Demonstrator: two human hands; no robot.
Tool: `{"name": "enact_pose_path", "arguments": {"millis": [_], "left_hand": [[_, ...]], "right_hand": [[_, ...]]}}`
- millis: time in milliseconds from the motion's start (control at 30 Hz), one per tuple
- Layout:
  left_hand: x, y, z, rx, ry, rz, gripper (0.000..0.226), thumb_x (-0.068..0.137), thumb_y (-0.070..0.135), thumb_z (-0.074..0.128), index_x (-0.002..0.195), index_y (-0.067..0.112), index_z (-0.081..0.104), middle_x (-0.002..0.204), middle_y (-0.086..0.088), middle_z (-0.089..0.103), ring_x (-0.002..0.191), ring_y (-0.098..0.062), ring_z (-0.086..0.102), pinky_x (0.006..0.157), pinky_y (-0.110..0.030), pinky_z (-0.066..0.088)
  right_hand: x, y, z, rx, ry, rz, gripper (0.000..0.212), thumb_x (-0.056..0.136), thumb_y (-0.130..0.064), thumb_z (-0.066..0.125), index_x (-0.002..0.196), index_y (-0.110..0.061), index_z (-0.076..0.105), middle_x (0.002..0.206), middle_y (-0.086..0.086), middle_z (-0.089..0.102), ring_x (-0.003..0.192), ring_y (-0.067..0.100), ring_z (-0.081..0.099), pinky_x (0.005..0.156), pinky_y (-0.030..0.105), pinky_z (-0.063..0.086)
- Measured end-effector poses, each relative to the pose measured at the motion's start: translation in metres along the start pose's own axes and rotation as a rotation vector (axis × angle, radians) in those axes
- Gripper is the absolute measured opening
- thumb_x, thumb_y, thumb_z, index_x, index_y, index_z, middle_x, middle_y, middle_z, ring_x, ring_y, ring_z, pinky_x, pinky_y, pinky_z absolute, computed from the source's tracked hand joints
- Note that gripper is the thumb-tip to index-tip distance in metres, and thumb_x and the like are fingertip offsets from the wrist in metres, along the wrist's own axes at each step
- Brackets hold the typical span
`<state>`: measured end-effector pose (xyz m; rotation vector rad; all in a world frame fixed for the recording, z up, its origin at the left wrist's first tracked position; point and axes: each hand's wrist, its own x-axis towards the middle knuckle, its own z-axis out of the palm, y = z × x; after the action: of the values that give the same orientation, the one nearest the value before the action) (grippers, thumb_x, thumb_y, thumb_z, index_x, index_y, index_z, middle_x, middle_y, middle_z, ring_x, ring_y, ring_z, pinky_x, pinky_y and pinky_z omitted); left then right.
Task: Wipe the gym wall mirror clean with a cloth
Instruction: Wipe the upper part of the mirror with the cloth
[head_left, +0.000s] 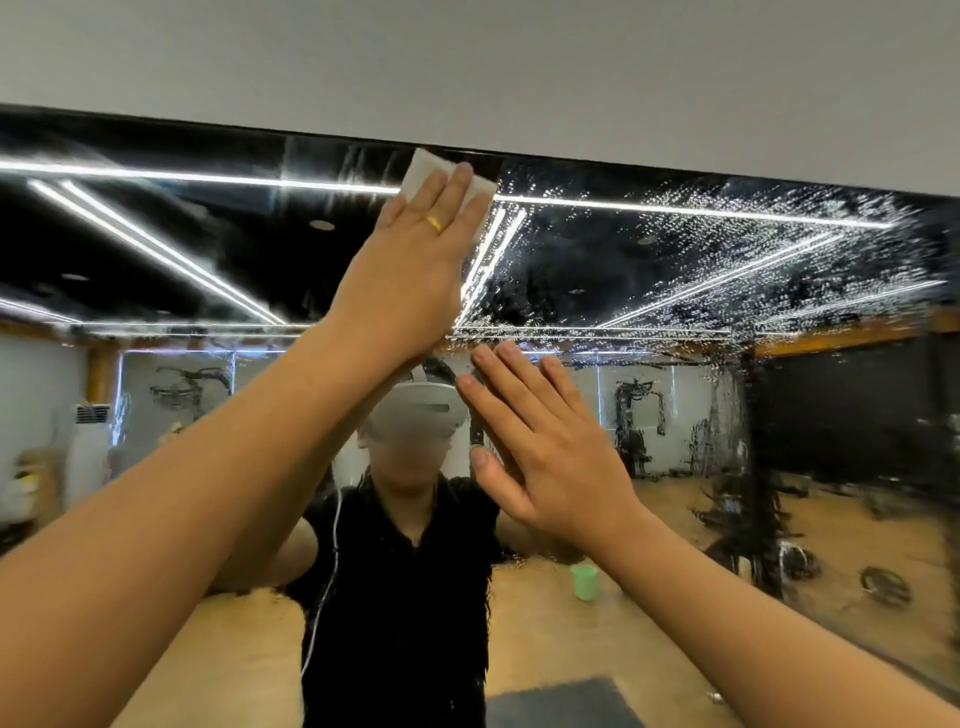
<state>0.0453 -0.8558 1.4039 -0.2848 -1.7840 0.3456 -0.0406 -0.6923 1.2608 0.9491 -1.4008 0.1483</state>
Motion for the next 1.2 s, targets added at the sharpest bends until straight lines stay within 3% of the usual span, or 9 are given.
{"name": "enact_pose_path", "arguments": {"millis": [233,367,533,733,933,1033,1200], "left_hand": [[-0.056,-0.004,0.014,0.01,0.044,0.055,0.064,0.101,0.006,0.052,0.161,0.007,0.03,0.169,-0.015,0.022,0.157,-0.033,0.021,0.122,-0.053,0.024],[-0.015,0.004,0.005,0.0,0.015,0.009,0.063,0.107,0.015,0.039,0.165,0.014,0.016,0.173,-0.01,0.009,0.16,-0.027,0.005,0.128,-0.047,0.008],[0.041,0.01,-0.002,0.002,-0.029,-0.025,0.068,0.107,0.01,0.036,0.167,0.019,0.005,0.174,-0.005,-0.006,0.16,-0.023,-0.007,0.125,-0.039,-0.006],[0.033,0.007,-0.004,0.031,-0.079,0.012,0.065,0.108,0.013,0.034,0.166,0.017,0.006,0.174,-0.008,-0.004,0.16,-0.025,-0.005,0.127,-0.045,-0.001],[0.005,0.014,0.001,-0.015,-0.044,-0.003,0.067,0.106,0.009,0.039,0.166,0.014,0.01,0.173,-0.009,0.002,0.16,-0.026,-0.001,0.127,-0.044,-0.001],[-0.005,0.027,0.009,-0.033,-0.015,-0.06,0.068,0.104,0.007,0.042,0.166,0.012,0.013,0.173,-0.011,0.005,0.16,-0.027,0.001,0.126,-0.044,0.0],[-0.009,0.04,0.016,-0.04,0.035,-0.147,0.064,0.103,0.012,0.034,0.165,0.011,0.018,0.172,-0.011,0.01,0.16,-0.027,0.005,0.128,-0.047,0.004]], "right_hand": [[-0.002,-0.001,0.001,0.004,0.0,0.005,0.065,0.1,-0.036,0.059,0.157,-0.014,0.041,0.168,0.007,0.026,0.158,0.024,0.017,0.125,0.056,0.022],[-0.003,0.001,0.001,0.006,0.011,0.004,0.065,0.099,-0.036,0.059,0.157,-0.014,0.041,0.168,0.008,0.027,0.158,0.024,0.017,0.126,0.055,0.02],[-0.003,0.002,0.003,0.006,0.008,-0.001,0.064,0.1,-0.036,0.057,0.157,-0.014,0.041,0.168,0.008,0.027,0.158,0.024,0.017,0.127,0.054,0.019],[-0.001,-0.001,0.003,-0.005,0.003,-0.003,0.063,0.1,-0.037,0.056,0.157,-0.014,0.042,0.168,0.008,0.029,0.158,0.025,0.019,0.126,0.056,0.019],[-0.029,0.025,-0.026,-0.07,0.036,0.054,0.063,0.1,-0.039,0.05,0.156,-0.011,0.042,0.168,0.006,0.028,0.158,0.024,0.019,0.128,0.054,0.001],[-0.049,0.067,-0.042,-0.08,0.054,0.202,0.065,0.101,-0.044,0.042,0.159,-0.013,0.036,0.169,0.005,0.024,0.158,0.023,0.017,0.128,0.057,0.006],[-0.062,0.098,-0.035,-0.083,-0.024,0.171,0.068,0.102,-0.043,0.041,0.162,-0.012,0.028,0.172,0.007,0.016,0.159,0.027,0.014,0.124,0.063,0.019]]}}
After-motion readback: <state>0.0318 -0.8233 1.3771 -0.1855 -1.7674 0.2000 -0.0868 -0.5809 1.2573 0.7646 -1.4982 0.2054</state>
